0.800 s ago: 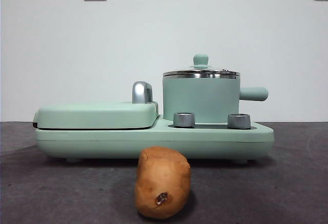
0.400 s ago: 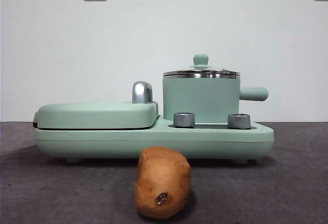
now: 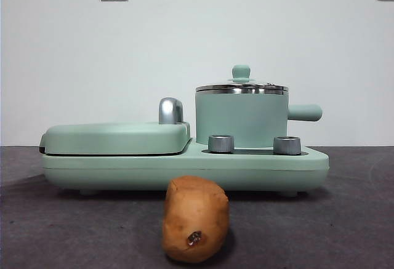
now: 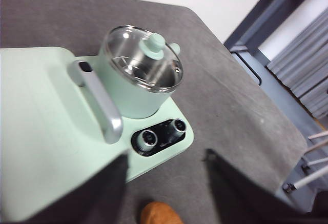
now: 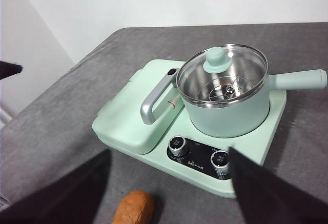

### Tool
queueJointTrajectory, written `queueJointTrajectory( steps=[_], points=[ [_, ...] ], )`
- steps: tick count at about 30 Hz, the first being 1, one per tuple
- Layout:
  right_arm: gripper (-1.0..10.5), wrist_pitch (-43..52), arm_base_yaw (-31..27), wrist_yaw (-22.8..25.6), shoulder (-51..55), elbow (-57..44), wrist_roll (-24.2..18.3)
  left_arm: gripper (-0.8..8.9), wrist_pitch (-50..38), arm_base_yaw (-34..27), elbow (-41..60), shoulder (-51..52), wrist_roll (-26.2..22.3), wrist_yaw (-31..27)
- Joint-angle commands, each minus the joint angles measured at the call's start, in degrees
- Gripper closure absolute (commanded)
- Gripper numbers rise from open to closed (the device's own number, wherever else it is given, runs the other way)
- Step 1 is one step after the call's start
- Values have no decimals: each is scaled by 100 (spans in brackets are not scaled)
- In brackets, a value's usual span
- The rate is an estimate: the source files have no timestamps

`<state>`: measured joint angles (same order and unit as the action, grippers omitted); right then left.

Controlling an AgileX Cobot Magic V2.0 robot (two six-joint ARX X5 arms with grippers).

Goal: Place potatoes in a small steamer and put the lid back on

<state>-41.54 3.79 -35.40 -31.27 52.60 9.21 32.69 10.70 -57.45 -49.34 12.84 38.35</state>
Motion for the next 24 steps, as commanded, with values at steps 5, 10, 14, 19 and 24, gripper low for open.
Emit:
queueJointTrajectory(
  steps=[5,10,14,19,24],
  points=[
    [534,35,20,-31,-87,87,-66,436,-98,498,-643,-887,-348,59],
    [510,35,20,-44,-87,87,-66,434,-92,927,-1338,-1722,-555,15],
    [499,35,20,-42,-87,87,-66,430,-90,1338,-2050,-2509,-743,-146],
    [499,35,20,-44,-87,87,-63,403,-9,1790,-2879,-3410,-944,-610],
    [499,35,20,-42,-87,85,-63,403,72,2203,-3600,-4247,-1005,-1320]
  ],
)
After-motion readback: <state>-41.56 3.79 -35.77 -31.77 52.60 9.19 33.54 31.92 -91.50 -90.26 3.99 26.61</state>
